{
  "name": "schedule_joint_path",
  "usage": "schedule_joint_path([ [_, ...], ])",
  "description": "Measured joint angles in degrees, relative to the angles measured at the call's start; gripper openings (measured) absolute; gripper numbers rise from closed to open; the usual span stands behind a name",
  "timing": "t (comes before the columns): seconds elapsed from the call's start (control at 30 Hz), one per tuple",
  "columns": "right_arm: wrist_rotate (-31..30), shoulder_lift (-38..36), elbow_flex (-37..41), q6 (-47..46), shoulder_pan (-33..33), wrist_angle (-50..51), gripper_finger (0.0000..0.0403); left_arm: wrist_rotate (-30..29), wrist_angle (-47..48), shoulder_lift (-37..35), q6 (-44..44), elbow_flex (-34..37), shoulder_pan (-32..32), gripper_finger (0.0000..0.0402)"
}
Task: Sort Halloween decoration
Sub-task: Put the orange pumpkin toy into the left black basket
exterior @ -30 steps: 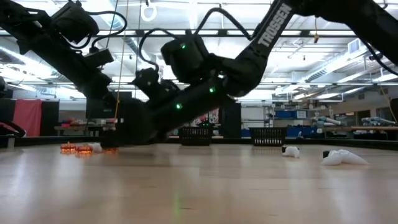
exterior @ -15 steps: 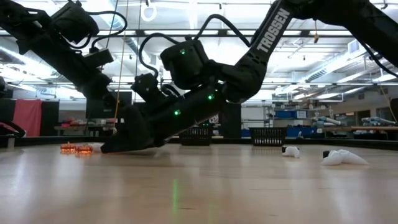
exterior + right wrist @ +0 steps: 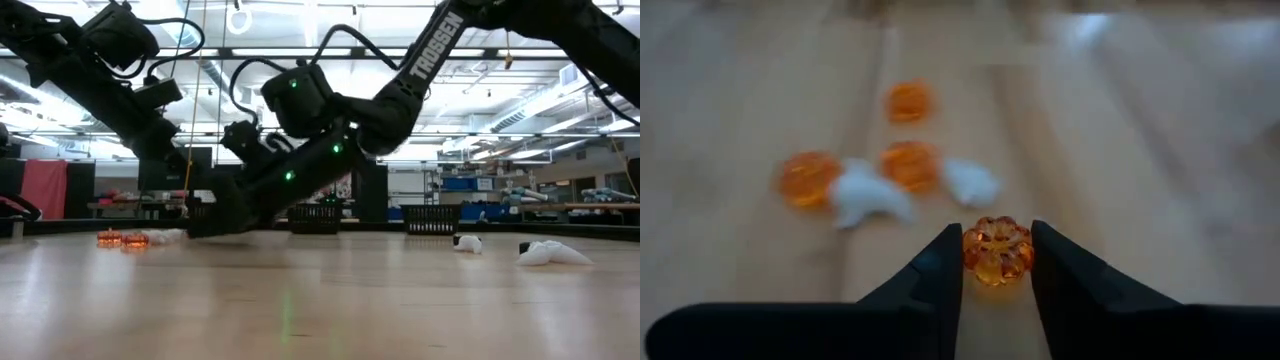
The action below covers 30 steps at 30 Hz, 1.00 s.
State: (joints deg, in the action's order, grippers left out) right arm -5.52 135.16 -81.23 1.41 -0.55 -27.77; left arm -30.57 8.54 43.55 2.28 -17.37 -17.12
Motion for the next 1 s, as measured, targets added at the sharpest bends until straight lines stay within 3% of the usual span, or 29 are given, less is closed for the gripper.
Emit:
schedule_joint_path([
  [0.2,-2.0,-5.1,0.0,1.0,-2.3,4.2,0.0111,0.0,-1.0,0.0,-0.1,0.0,0.0,0.0],
  [0.37,0.1,-6.3,-1.6,-4.1,-6.7,6.1,0.0111,-1.3,-3.3,0.0,-0.2,0.0,0.0,0.0],
  [0.47,0.1,-5.8,-6.5,-5.3,-8.6,10.6,0.0111,-4.5,-3.9,0.0,0.5,0.0,0.0,0.0],
  [0.6,-4.3,-4.5,-13.0,-4.8,-10.2,15.9,0.0111,-8.1,-4.5,-0.1,1.4,0.0,0.0,0.0],
  [0.87,-7.8,-0.2,-20.6,-5.2,-14.9,13.6,0.0112,-8.9,-4.5,-0.1,0.7,0.0,0.0,0.0],
  [1.0,-4.9,1.4,-21.6,-8.5,-16.9,11.1,0.0112,-8.9,-4.5,-0.1,0.0,0.0,0.0,0.0],
])
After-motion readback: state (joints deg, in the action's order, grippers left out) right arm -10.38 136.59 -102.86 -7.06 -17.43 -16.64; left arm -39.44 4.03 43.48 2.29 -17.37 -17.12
